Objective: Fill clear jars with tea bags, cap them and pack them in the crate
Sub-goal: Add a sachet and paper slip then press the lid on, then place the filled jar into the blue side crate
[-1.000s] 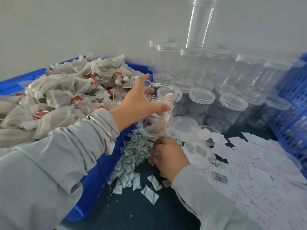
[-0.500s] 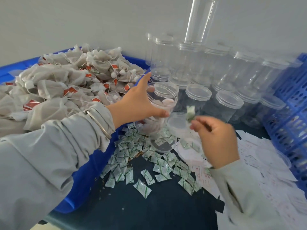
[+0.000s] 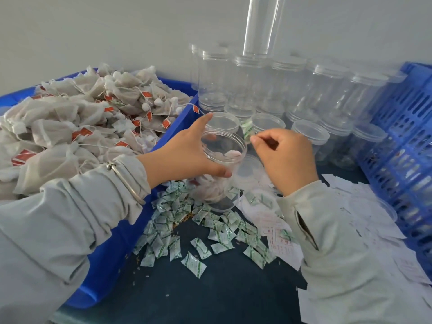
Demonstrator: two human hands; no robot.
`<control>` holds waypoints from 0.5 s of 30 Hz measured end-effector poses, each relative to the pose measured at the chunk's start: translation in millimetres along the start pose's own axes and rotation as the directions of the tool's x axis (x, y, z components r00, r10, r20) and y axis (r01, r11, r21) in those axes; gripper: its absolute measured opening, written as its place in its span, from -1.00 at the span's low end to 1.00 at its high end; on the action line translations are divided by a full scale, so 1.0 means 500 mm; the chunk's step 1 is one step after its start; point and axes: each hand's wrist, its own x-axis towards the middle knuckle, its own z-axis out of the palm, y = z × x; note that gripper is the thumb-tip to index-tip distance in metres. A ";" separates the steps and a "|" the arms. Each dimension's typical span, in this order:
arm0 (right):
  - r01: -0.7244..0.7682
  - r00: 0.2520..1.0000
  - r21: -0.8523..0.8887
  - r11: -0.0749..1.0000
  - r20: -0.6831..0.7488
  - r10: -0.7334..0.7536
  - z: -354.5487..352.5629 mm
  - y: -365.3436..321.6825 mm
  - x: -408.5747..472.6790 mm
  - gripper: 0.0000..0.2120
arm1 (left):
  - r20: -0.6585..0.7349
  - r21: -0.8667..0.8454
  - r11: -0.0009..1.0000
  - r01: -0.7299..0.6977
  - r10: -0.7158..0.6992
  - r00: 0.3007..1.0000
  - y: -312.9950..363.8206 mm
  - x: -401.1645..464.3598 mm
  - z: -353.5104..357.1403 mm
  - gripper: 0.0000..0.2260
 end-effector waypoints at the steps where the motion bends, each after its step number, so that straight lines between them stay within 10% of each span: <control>1: -0.069 0.997 0.000 0.998 -0.018 0.069 -0.007 0.020 -0.007 -0.85 | -0.018 -0.002 1.000 0.007 -0.007 1.000 -0.004 0.003 0.000 0.12; 15: -0.436 0.730 -0.472 0.766 0.313 0.608 -0.062 0.262 -0.132 -0.62 | 0.016 -0.040 0.999 0.018 -0.017 1.000 0.005 0.001 0.011 0.23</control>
